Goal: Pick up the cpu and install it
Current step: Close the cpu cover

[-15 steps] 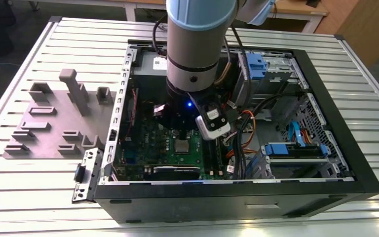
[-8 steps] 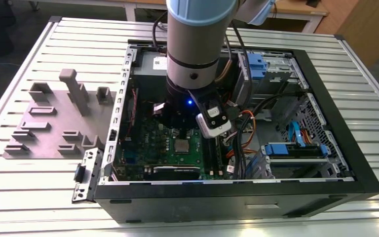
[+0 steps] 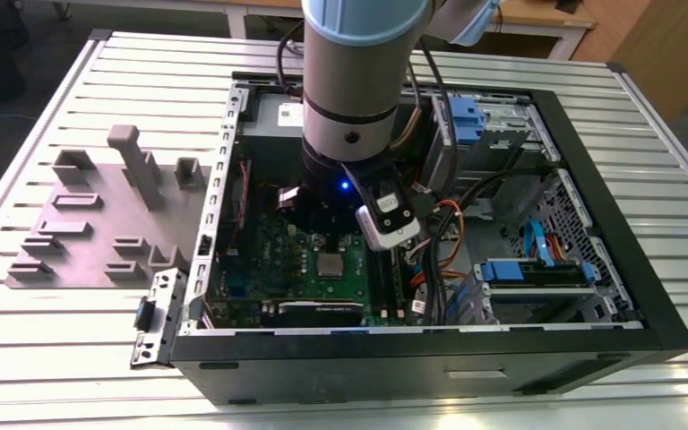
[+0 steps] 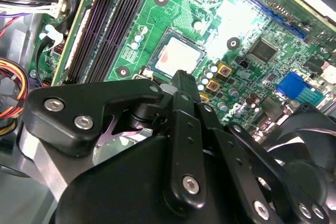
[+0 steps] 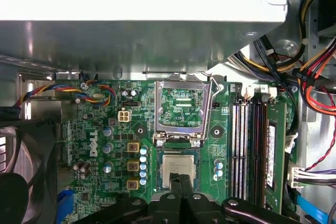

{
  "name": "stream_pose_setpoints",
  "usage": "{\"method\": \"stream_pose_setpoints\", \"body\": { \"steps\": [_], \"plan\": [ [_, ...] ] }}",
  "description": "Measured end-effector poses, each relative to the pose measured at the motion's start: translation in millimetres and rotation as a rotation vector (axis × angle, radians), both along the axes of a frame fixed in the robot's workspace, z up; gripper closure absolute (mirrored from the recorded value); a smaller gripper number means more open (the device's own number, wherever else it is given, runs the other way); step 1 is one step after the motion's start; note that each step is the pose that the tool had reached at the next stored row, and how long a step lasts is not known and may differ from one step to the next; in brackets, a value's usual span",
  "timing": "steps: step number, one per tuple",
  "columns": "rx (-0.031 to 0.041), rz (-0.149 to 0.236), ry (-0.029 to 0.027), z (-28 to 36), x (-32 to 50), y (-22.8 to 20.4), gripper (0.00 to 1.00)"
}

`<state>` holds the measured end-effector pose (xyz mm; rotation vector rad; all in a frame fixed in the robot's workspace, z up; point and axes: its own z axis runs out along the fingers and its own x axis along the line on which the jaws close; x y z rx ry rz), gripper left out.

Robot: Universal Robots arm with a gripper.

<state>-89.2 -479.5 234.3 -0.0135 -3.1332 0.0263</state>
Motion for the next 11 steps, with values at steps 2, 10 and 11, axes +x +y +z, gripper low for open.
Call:
{"method": "stream_pose_setpoints", "body": {
  "steps": [2,10,11],
  "plan": [
    [-0.0012,0.0,0.0,0.0,0.0,0.0,0.89],
    [-0.0067,0.0,0.0,0.0,0.0,0.0,0.89],
    [-0.0073,0.0,0.0,0.0,0.0,0.0,0.89]
  ]
}}
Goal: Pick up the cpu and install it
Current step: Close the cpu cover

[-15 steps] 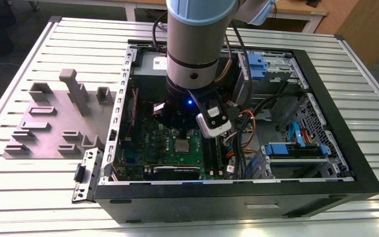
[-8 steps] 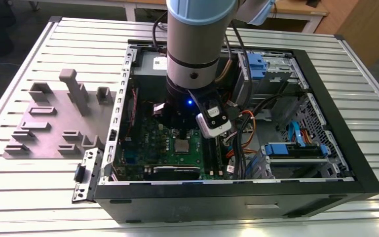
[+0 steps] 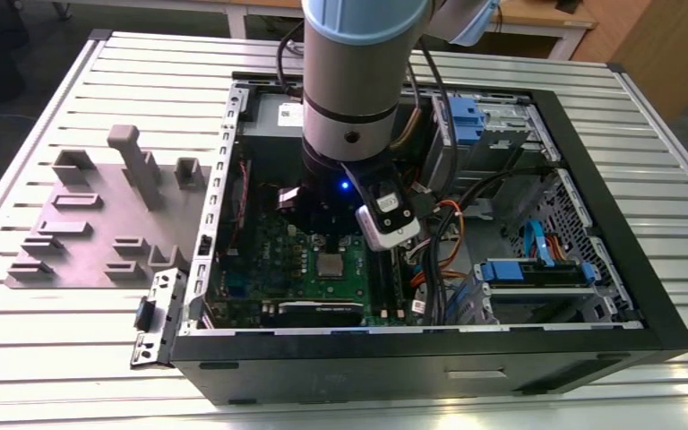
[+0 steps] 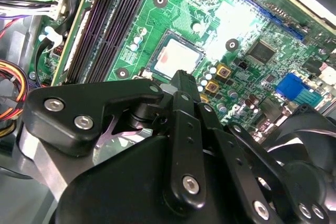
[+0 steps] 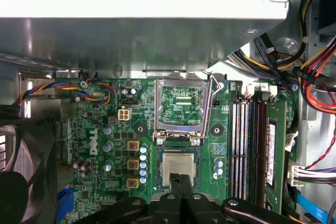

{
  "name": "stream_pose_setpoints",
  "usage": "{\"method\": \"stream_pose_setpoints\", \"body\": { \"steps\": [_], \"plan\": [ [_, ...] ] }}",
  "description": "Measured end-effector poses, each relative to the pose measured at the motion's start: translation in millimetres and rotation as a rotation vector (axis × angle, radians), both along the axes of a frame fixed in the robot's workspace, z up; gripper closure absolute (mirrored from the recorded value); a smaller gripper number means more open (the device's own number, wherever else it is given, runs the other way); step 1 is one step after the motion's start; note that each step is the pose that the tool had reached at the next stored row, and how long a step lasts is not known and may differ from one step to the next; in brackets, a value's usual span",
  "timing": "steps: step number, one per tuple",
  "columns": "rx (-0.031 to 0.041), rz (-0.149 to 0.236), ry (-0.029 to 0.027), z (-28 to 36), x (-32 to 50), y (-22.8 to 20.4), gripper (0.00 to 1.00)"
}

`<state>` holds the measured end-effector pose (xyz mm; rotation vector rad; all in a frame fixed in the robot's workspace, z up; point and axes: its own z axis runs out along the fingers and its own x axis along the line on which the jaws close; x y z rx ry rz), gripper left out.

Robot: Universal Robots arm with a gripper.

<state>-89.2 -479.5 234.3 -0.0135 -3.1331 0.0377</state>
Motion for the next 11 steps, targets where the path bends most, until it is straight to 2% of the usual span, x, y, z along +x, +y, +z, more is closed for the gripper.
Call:
{"method": "stream_pose_setpoints", "body": {
  "steps": [11],
  "plan": [
    [-0.0072,0.0,0.0,0.0,0.0,0.0,0.89]
  ]
}}
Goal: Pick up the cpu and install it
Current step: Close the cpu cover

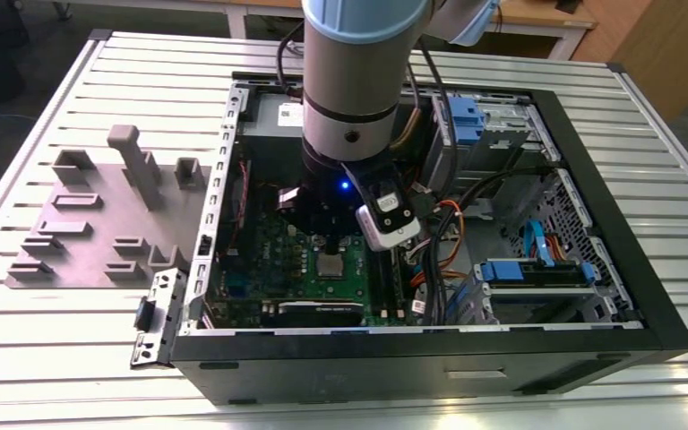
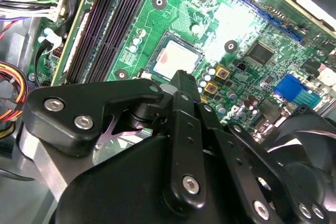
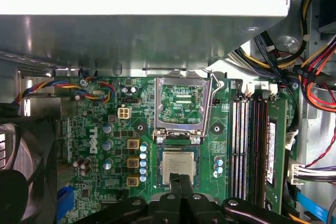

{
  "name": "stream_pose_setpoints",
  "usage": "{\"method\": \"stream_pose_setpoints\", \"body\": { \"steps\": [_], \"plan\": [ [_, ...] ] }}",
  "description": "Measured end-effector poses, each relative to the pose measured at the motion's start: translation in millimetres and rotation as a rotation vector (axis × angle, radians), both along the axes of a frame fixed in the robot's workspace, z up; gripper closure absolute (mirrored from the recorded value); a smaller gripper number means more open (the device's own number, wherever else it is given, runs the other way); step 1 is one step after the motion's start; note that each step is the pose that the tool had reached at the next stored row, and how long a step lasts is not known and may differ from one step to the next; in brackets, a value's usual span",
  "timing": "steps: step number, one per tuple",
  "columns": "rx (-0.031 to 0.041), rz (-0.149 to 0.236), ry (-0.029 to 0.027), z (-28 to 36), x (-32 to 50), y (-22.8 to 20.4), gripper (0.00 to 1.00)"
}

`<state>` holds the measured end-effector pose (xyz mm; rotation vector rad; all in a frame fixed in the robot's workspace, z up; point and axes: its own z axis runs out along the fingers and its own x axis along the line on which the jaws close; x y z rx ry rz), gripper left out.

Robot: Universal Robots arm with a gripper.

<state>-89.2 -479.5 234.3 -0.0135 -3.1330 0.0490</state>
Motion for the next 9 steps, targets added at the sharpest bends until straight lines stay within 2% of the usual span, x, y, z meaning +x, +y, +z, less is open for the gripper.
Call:
{"method": "stream_pose_setpoints", "body": {
  "steps": [9],
  "plan": [
    [-0.0059,0.0,0.0,0.0,0.0,0.0,0.89]
  ]
}}
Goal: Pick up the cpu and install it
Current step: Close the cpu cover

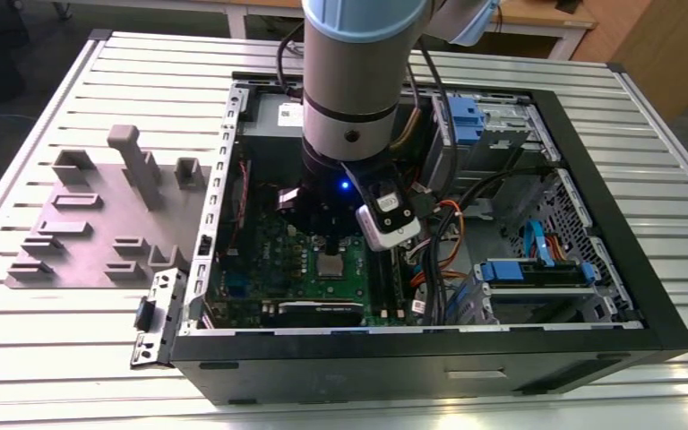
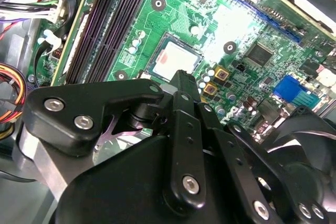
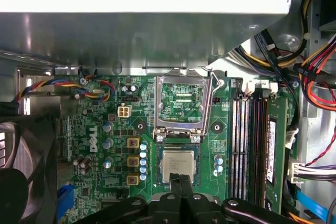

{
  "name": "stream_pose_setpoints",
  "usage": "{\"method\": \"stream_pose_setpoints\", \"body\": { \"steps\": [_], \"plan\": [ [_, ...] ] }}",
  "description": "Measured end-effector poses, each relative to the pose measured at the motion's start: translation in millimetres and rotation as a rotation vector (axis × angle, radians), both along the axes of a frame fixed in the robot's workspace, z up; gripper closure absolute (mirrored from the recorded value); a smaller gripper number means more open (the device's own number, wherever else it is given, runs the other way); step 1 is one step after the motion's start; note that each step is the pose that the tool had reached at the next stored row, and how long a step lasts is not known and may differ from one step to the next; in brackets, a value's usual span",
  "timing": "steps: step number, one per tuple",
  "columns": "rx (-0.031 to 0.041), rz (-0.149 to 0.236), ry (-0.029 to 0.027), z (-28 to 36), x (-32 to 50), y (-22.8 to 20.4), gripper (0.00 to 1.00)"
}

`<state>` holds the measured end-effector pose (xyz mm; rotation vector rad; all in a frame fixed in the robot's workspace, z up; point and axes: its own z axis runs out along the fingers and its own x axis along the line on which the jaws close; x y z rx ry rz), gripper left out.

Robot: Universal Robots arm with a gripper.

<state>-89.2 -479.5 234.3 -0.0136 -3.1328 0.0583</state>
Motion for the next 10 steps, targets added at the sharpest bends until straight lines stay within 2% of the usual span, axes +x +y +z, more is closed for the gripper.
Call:
{"method": "stream_pose_setpoints", "body": {
  "steps": [10],
  "plan": [
    [-0.0065,0.0,0.0,0.0,0.0,0.0,0.89]
  ]
}}
